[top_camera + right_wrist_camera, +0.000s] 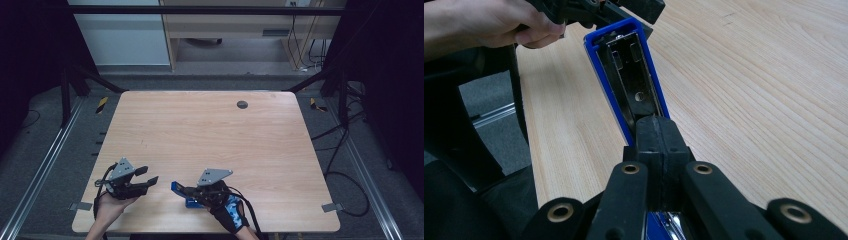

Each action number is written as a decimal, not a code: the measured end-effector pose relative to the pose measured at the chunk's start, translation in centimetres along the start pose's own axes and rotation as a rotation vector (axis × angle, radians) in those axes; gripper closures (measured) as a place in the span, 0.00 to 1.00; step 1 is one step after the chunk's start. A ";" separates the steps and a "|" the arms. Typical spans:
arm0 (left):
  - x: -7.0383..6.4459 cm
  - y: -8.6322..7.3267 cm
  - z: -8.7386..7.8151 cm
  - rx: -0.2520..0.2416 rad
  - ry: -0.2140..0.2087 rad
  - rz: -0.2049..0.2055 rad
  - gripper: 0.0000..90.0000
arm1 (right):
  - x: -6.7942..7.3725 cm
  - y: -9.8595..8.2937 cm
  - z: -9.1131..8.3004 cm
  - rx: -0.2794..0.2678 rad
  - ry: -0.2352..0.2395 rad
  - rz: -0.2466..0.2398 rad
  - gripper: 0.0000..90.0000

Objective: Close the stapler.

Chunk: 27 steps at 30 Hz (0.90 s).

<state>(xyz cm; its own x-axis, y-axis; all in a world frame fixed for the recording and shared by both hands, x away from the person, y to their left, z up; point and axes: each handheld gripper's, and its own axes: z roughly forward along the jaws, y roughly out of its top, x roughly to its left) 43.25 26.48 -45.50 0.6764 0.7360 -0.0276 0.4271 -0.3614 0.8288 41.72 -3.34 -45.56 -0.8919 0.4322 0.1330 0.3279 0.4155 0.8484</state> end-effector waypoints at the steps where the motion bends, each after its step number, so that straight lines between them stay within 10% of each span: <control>1: 0.0 0.0 0.0 -0.001 0.000 -0.001 0.47 | 0.0 0.0 -0.1 -0.001 0.001 -0.001 1.00; 27: -0.1 0.0 0.0 0.000 -0.003 0.002 0.47 | -0.8 -0.6 -2.1 0.009 -0.015 0.026 1.00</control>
<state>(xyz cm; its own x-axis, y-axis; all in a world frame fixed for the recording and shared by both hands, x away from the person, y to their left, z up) 43.16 26.46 -45.50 0.6790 0.7336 -0.0277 0.4258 -0.3629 0.8289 41.59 -5.58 -45.08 -0.8786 0.4544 0.1470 0.3534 0.4114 0.8402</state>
